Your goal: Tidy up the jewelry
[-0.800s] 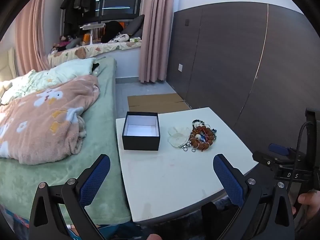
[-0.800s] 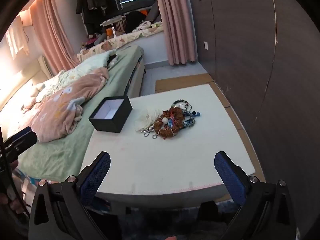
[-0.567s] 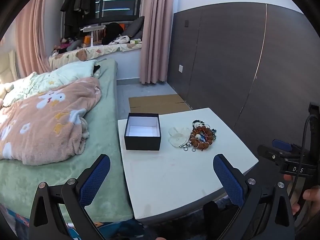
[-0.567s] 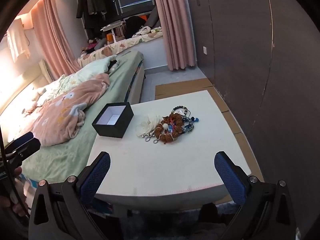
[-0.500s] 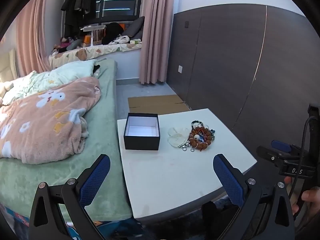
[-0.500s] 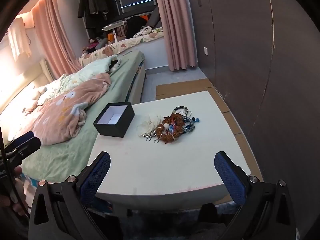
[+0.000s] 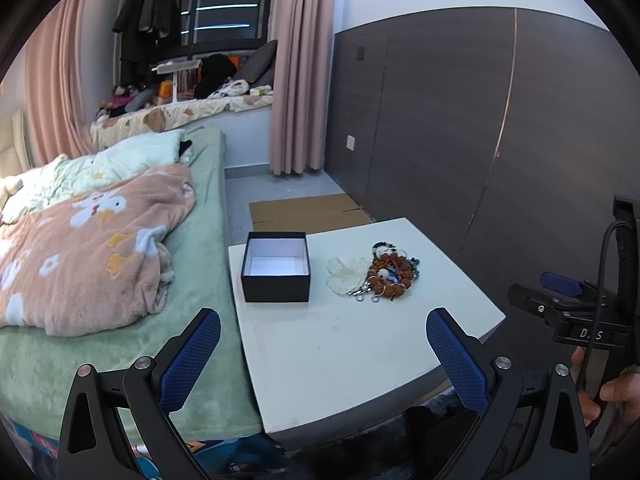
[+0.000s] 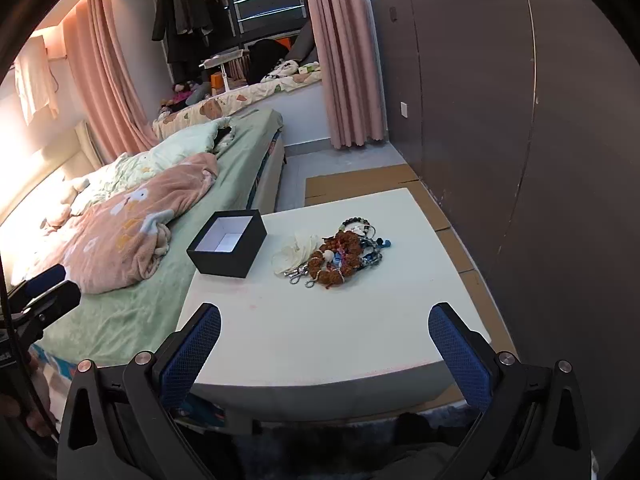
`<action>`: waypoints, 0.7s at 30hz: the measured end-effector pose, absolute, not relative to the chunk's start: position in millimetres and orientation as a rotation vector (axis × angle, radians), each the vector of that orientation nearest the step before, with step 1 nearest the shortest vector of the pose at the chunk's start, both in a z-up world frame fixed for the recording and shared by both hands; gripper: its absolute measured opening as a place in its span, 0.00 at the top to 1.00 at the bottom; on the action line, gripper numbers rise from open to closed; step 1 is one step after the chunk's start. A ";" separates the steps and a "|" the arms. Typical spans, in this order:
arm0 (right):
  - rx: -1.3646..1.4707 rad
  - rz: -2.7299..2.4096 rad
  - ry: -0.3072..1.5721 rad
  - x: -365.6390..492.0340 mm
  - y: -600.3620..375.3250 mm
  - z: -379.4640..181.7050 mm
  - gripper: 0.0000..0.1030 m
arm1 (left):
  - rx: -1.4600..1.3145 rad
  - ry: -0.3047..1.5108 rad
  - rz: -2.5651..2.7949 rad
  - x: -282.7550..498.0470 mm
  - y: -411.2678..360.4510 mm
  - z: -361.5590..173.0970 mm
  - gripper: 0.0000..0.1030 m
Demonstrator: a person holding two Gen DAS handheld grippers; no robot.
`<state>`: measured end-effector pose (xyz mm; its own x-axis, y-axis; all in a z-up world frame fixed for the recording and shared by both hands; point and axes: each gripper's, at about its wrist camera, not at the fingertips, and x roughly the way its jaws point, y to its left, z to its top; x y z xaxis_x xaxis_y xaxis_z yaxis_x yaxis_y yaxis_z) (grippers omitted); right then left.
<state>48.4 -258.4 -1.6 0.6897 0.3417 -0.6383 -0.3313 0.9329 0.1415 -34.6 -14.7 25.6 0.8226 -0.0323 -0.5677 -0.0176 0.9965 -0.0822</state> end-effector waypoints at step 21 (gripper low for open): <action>-0.018 0.319 0.682 36.5 -266.9 11.1 0.00 | -0.078 0.580 -0.018 -41.5 -29.0 33.2 0.00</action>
<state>36.5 -266.9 11.1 0.7295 0.2840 -0.6222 -0.2957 0.9513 0.0876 -41.5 -29.1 33.2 0.8362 -0.0392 -0.5471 -0.0048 0.9969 -0.0787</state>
